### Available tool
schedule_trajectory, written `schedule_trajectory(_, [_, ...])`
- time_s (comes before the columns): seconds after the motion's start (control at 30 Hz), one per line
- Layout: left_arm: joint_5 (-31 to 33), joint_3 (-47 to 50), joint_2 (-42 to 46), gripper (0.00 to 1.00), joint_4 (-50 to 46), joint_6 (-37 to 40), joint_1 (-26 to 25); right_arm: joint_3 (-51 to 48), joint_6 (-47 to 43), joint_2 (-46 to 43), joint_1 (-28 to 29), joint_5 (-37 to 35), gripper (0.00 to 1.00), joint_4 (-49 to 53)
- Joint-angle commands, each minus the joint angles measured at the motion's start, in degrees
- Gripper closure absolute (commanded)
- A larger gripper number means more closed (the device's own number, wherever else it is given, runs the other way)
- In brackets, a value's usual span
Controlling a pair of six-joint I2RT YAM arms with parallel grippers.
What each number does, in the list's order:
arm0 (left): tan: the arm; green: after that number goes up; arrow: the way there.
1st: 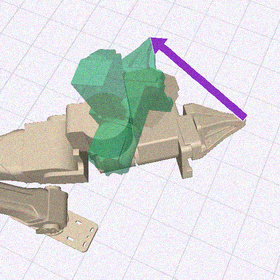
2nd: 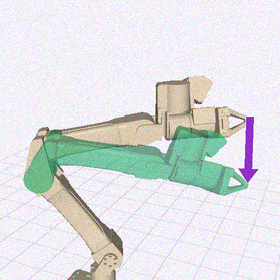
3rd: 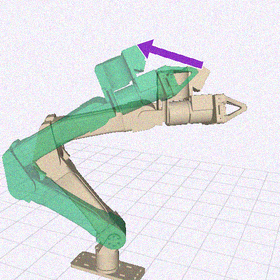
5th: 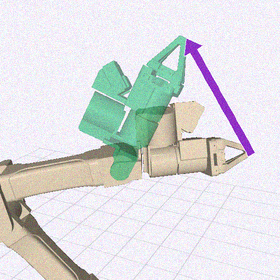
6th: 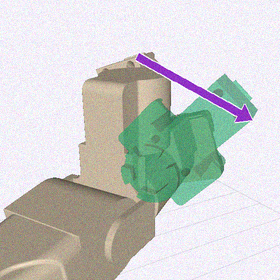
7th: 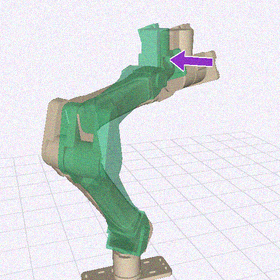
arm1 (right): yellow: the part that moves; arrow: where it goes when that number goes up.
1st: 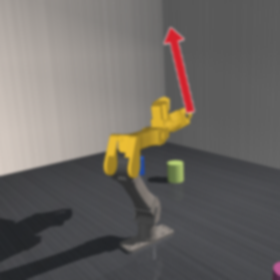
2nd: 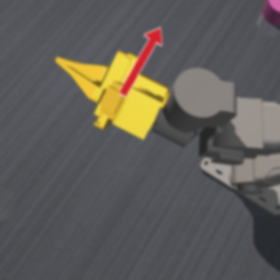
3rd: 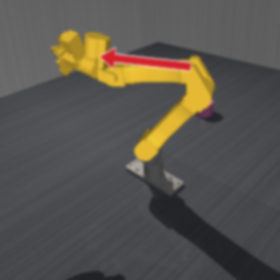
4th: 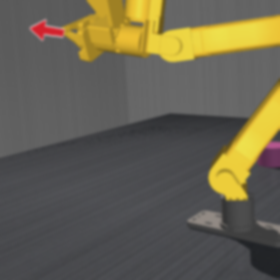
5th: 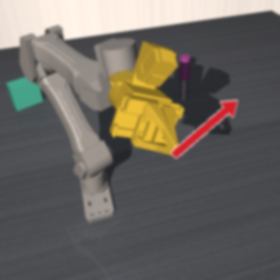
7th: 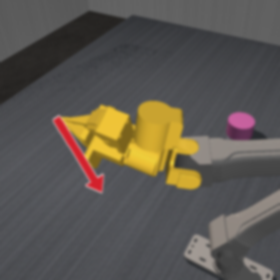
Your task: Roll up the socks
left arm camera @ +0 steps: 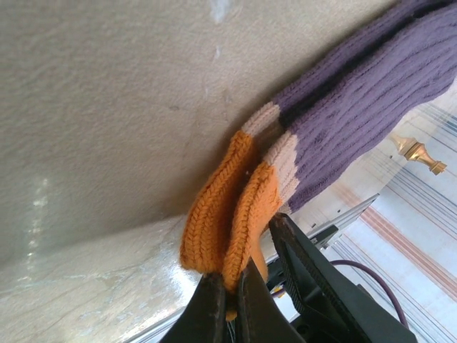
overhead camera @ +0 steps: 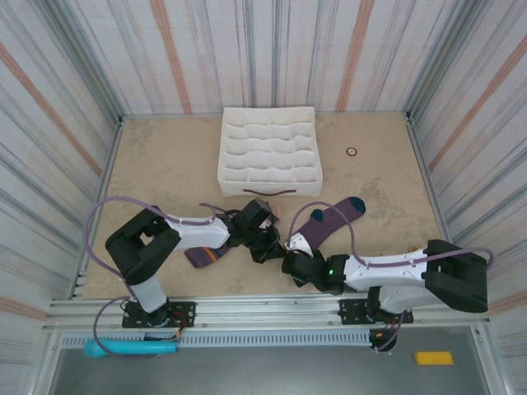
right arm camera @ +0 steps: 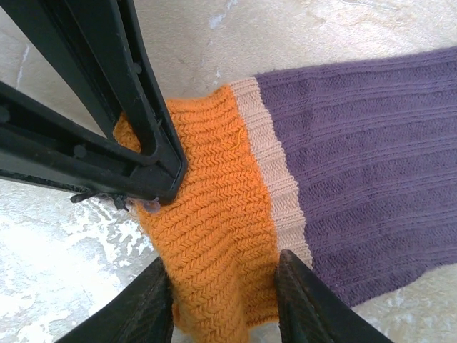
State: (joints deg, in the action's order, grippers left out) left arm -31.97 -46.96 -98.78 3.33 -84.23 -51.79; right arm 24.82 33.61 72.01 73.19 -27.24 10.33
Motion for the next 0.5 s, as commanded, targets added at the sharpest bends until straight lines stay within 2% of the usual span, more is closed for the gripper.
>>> schedule_trajectory(0.0, [-1.00, 0.77, 1.14, 1.00, -0.26, 0.73, 0.39, 0.56, 0.43, 1.44, 0.59, -1.24, 0.62, -0.22])
schedule_trajectory(0.13, [-0.91, 1.24, 1.07, 1.00, 0.09, 0.54, 0.59, 1.02, 0.41, 1.97, 1.07, -1.12, 0.66, -0.35])
schedule_trajectory(0.37, [-0.39, 1.03, 1.99, 1.00, -0.61, 1.57, 1.43, 1.71, 0.58, 2.36, 1.09, 0.02, 0.93, 0.11])
schedule_trajectory(0.47, [0.62, 1.00, 2.65, 0.85, -0.70, 1.99, 1.92, 1.86, 0.67, 2.13, 0.93, 1.56, 1.00, -0.04])
